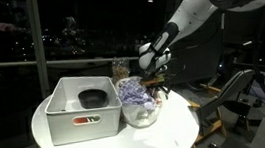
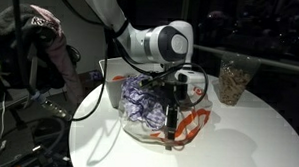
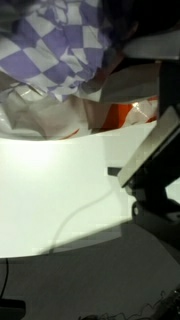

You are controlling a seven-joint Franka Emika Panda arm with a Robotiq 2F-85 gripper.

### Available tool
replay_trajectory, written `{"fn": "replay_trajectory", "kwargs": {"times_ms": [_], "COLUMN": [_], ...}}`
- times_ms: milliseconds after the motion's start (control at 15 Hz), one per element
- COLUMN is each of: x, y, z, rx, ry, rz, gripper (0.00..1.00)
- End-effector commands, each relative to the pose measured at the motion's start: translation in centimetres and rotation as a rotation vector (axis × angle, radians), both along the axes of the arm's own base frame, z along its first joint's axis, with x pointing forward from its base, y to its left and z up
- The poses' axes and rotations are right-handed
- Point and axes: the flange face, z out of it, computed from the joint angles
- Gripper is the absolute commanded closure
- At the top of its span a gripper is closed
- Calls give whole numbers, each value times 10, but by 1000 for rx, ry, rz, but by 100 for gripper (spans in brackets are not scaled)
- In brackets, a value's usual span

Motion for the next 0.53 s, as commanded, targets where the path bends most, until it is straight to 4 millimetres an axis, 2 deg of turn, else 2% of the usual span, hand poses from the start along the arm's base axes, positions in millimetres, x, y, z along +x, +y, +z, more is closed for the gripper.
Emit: {"fn": "replay_trajectory", "kwargs": {"times_ms": [0, 400, 467], "x": [-7, -8, -7], "y": [4, 9, 10], "z": [6, 6, 7], "rx": [-25, -48, -52], "ry": [-61, -101, -106], "rz": [-22, -44, -45], "gripper": [47, 93, 97]}}
